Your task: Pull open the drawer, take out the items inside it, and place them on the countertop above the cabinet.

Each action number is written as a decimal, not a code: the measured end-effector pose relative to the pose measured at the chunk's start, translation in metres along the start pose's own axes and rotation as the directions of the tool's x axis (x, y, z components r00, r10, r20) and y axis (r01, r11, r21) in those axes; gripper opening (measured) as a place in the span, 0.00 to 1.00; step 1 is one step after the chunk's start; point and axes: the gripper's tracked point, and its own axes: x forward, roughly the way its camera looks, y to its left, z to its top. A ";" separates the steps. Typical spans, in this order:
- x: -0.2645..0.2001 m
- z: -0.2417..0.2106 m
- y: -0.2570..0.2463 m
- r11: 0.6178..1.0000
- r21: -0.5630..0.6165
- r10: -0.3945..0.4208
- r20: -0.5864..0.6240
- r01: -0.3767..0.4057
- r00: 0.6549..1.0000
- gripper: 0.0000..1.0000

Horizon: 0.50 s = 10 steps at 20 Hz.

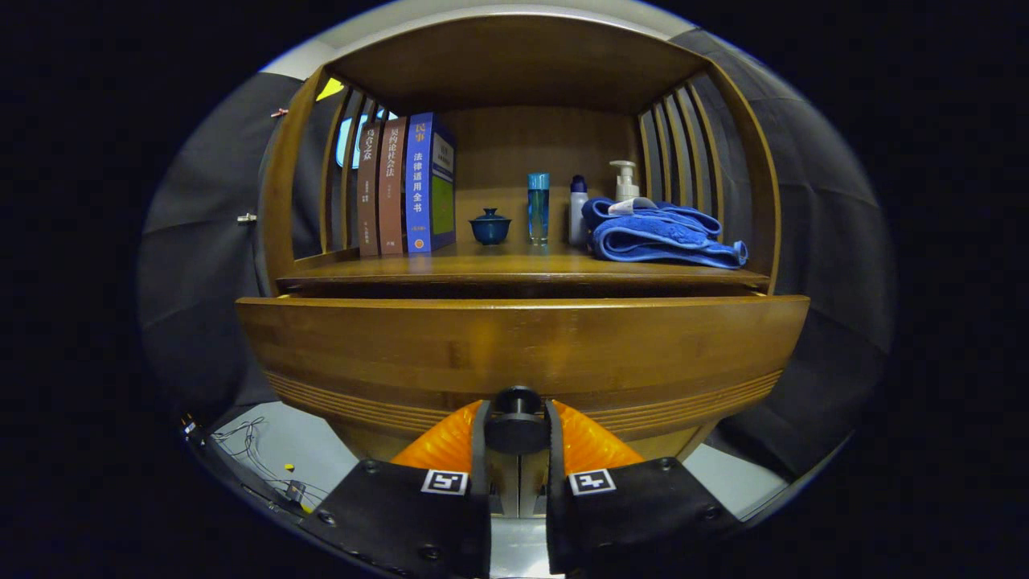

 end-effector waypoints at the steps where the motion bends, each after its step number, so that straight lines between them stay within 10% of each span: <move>1: -0.009 -0.002 0.000 1.000 0.008 -0.001 0.003 0.001 1.000 0.31; 10: -0.070 -0.015 -0.004 1.000 0.026 0.011 0.002 -0.011 1.000 0.31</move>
